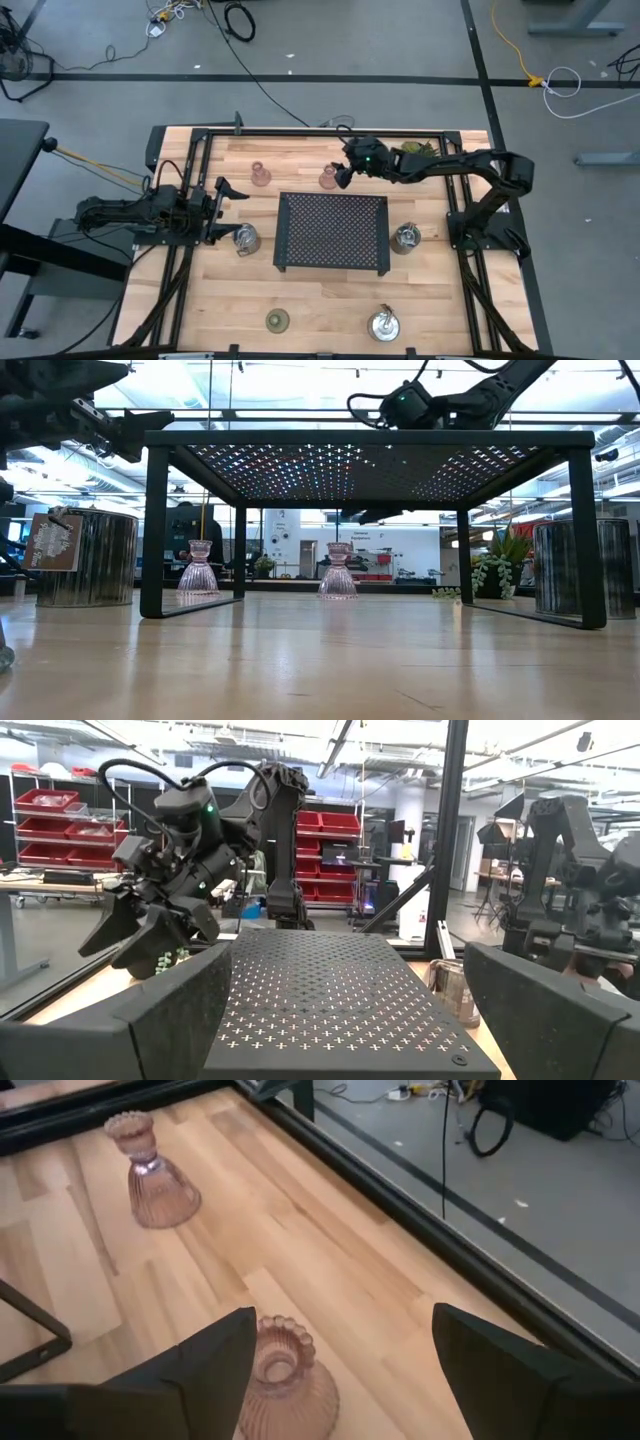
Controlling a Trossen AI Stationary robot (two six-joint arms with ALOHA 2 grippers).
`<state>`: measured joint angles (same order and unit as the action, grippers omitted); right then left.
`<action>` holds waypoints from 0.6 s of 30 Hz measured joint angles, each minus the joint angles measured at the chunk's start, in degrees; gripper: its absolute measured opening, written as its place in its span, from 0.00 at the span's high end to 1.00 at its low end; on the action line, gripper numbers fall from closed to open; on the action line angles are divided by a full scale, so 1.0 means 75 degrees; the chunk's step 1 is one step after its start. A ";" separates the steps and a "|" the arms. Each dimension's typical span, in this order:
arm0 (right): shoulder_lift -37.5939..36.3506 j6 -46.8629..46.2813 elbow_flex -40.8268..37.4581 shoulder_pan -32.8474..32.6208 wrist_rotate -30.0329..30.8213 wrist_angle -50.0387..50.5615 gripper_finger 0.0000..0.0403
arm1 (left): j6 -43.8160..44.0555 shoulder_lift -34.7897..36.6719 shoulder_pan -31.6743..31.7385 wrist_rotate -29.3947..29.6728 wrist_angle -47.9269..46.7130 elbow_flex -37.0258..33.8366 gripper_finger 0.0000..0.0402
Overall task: Pick & Place candle stick holders
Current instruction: Put the right pink candle holder on the shelf
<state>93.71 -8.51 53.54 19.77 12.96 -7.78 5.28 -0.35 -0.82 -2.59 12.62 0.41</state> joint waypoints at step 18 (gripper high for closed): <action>0.0850 -0.0437 0.0006 -0.0012 -0.0319 -0.0475 0.26 | -0.0015 0.0001 -0.0002 -0.0002 0.0003 0.0002 0.01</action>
<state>100.08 -11.79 53.58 19.68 10.57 -11.34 5.17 -0.34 -0.83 -2.61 12.64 0.43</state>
